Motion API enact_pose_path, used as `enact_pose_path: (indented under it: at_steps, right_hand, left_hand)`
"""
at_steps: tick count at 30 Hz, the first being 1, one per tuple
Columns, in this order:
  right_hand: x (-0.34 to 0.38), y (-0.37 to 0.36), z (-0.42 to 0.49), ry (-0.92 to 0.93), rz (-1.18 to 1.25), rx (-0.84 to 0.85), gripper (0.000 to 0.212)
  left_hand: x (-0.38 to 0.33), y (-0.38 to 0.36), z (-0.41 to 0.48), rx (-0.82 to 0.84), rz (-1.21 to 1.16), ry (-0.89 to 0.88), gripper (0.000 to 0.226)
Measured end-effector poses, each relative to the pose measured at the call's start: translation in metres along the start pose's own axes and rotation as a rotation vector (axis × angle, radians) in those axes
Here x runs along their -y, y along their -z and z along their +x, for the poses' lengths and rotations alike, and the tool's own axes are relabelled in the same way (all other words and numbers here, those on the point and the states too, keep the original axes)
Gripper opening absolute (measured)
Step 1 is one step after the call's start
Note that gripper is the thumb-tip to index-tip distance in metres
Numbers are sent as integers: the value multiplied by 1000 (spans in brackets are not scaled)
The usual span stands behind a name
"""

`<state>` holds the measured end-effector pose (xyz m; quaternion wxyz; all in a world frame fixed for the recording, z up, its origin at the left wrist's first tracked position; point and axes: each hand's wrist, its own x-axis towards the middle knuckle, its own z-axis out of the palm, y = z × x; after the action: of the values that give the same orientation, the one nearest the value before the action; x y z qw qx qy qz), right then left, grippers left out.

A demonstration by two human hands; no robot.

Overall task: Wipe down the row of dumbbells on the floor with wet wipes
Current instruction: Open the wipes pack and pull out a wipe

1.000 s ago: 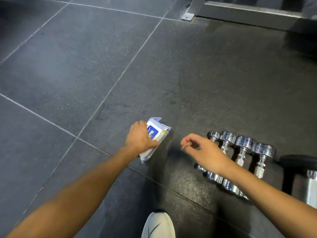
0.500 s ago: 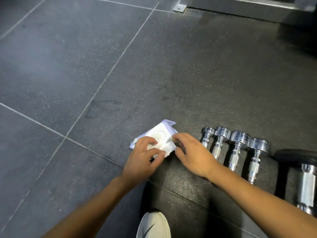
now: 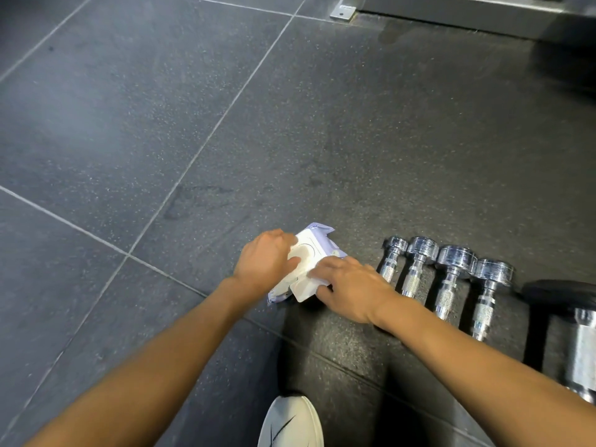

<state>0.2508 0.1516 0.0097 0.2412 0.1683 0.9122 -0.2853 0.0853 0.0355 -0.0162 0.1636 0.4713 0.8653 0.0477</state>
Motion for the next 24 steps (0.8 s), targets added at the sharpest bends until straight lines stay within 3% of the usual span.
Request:
enact_pose_path:
  at_steps: [5,8,12,16,24]
  right_hand:
    - [-2,-4,4,-5,33,-27,44]
    - [-3,-7,3,-8,44,-18,43]
    - [-4,-10,2,-6,43,-24,43]
    - [-9,-14,0,7,81,-44,43]
    - [-8,-12,2,-10,120,-58,46]
  left_hand:
    - [21,13,4,177,19,-234,32]
    - [29,16,5,193,68,-295,33]
    - [21,23,14,282,267,-405,26]
    - [24,20,23,281,463,-601,12]
    - [22,23,34,243,585,-838,12]
